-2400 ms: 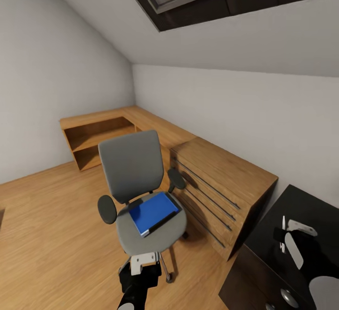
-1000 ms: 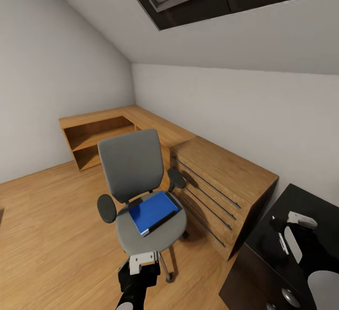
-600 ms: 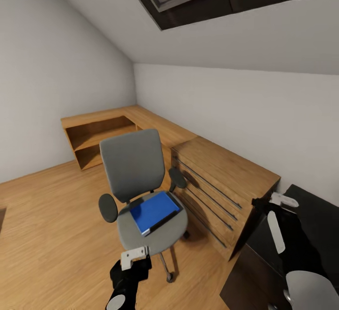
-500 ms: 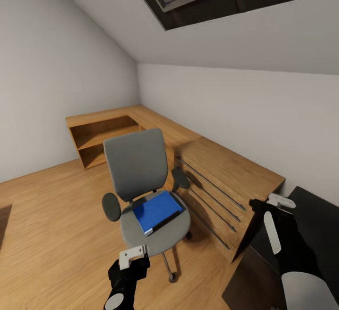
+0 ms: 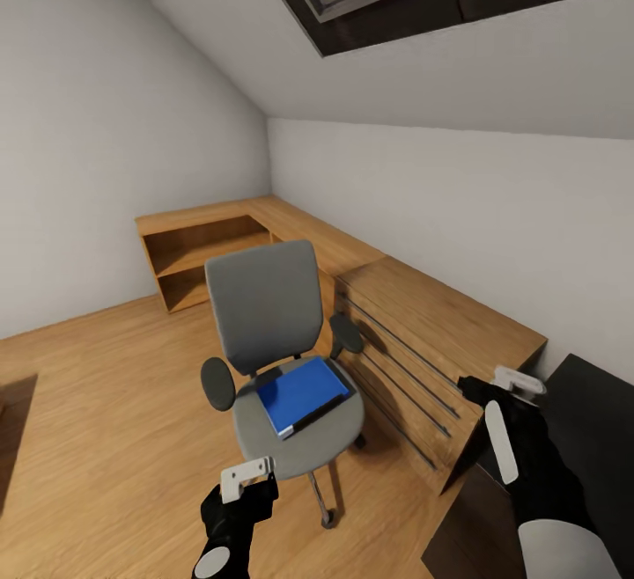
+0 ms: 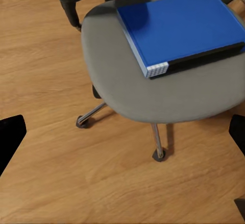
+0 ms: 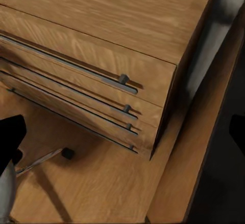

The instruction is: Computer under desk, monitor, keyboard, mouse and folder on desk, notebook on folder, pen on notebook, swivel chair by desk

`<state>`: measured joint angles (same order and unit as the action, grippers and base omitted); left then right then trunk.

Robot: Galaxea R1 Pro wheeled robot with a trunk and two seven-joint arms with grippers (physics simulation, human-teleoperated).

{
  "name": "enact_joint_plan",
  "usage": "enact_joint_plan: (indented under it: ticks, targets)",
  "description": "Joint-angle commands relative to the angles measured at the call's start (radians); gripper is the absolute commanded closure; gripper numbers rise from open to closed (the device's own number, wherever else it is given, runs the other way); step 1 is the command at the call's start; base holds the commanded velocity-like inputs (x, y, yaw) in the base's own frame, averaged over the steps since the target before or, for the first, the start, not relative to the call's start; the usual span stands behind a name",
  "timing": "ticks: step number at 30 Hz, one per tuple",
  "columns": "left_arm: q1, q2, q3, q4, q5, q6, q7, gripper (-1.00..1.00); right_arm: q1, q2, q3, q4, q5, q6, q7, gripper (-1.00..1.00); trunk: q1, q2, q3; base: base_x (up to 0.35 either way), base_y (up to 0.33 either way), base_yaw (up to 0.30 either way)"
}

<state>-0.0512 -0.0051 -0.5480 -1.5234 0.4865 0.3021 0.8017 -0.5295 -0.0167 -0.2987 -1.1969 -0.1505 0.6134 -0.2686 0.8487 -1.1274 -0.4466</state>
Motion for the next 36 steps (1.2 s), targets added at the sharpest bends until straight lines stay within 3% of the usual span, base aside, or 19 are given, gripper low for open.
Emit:
enact_joint_plan:
  ticks: [1, 4, 5, 9, 32, 36]
  targets:
    - [-0.001, 0.0, -0.001, -0.001, 0.004, 0.005, 0.007, -1.0, 0.0, 0.005, 0.001, -0.006, -0.009, 0.004, -0.008, -1.0, 0.0, -0.001, -0.001, 0.0, 0.0, 0.0]
    - [-0.001, 0.0, 0.0, -0.001, 0.004, 0.005, 0.007, -1.0, 0.001, 0.018, 0.001, -0.027, -0.009, 0.004, -0.009, -1.0, 0.0, -0.001, -0.001, 0.0, 0.0, 0.0]
    - [-0.001, -0.001, -0.002, -0.001, 0.004, 0.005, 0.007, -1.0, 0.002, 0.043, 0.001, -0.041, -0.006, 0.002, -0.012, -1.0, 0.0, -0.001, -0.001, 0.0, 0.0, 0.202]
    - [-0.001, -0.001, -0.001, -0.001, 0.003, 0.005, 0.007, -1.0, 0.007, 0.054, 0.001, -0.045, -0.002, 0.0, -0.014, -1.0, 0.0, -0.001, -0.001, 0.0, 0.0, 0.253]
    - [-0.001, 0.0, -0.009, 0.001, 0.001, 0.004, 0.005, -1.0, 0.024, 0.056, 0.055, -0.039, -0.001, -0.006, -0.008, -1.0, 0.0, -0.001, -0.001, 0.027, 0.026, 0.287]
    - [-0.001, 0.001, -0.003, -0.001, 0.001, -0.004, 0.006, -1.0, 0.025, 0.056, 0.097, -0.024, -0.001, -0.01, -0.005, -1.0, 0.0, -0.001, -0.001, 0.216, 0.208, 0.288]
